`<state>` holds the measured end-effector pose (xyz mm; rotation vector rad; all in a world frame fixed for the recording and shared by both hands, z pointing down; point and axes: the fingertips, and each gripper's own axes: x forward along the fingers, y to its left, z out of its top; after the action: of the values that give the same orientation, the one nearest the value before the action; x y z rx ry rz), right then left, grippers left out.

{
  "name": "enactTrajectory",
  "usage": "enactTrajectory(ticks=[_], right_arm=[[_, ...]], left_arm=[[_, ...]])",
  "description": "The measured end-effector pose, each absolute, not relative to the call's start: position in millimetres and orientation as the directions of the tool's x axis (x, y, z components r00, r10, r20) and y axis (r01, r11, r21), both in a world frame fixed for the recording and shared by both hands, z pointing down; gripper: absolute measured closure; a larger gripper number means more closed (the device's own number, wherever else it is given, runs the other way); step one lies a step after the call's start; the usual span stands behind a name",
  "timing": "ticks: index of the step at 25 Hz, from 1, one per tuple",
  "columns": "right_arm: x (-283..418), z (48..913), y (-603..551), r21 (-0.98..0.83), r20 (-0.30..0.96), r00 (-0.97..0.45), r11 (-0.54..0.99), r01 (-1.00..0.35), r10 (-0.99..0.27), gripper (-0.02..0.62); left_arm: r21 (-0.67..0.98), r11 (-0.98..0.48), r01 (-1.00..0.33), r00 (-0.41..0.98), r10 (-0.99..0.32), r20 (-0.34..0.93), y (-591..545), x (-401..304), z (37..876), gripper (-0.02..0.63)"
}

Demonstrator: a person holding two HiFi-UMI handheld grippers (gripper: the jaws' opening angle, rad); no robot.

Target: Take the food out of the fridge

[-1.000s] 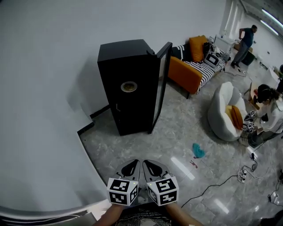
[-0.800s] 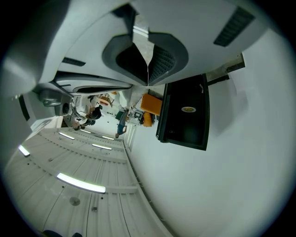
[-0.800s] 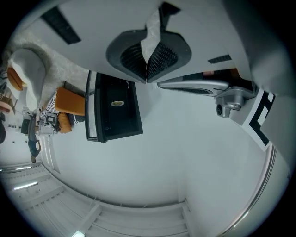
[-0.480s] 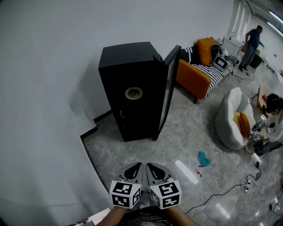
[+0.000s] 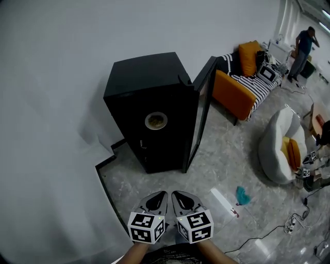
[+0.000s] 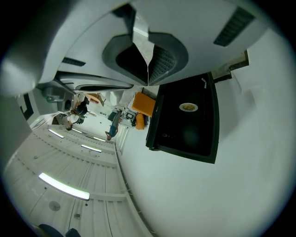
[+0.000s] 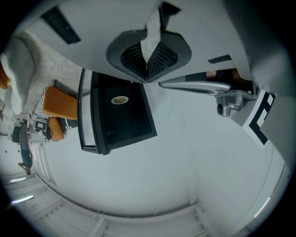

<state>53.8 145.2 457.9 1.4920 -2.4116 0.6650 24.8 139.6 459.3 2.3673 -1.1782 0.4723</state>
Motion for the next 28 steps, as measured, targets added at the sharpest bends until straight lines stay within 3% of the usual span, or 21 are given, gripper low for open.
enactTrajectory(ticks=[22, 28], right_arm=[[79.7, 456.0, 46.9, -0.284, 0.411, -0.517, 0.433, -0.856, -0.751, 0.574], [73.6, 462.9, 27.7, -0.277, 0.434, -0.502, 0.419, -0.865, -0.748, 0.574]], left_arm=[[0.241, -0.468, -0.85, 0.521, -0.686, 0.508, 40.2, 51.9, 460.8, 0.589], [0.305, -0.46, -0.834, 0.551, -0.669, 0.499, 14.2, 47.7, 467.2, 0.589]])
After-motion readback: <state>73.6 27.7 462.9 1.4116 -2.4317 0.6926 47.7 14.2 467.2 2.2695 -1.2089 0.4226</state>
